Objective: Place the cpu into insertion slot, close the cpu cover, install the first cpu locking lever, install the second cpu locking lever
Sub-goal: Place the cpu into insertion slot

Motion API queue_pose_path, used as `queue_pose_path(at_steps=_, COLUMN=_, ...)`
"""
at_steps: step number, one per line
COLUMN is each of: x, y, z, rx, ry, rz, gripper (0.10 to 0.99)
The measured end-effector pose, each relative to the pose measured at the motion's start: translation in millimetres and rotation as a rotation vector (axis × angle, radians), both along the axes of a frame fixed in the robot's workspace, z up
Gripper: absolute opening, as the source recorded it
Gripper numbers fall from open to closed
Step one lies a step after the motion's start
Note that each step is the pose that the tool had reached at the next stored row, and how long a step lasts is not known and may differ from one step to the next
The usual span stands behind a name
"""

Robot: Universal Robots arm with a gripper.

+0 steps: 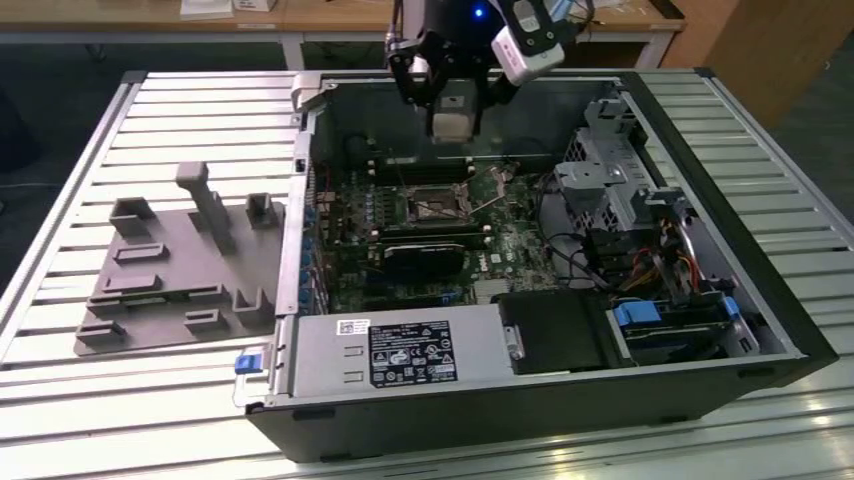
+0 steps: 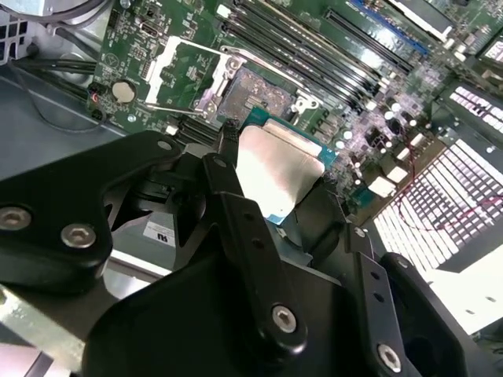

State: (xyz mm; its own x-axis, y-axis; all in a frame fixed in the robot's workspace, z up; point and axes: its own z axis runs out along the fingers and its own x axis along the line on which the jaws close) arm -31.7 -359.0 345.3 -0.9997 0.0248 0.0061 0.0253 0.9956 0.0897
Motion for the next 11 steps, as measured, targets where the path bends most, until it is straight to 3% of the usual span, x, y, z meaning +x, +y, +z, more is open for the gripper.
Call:
queue_pose_path(at_steps=4, x=0.1, y=0.0, z=-6.5, rx=0.0, ry=-0.0074, rz=0.0, gripper=0.537)
queue_pose_path(at_steps=11, x=-0.2, y=0.0, z=-19.2, rx=0.0, ry=-0.0114, rz=0.0, gripper=0.537)
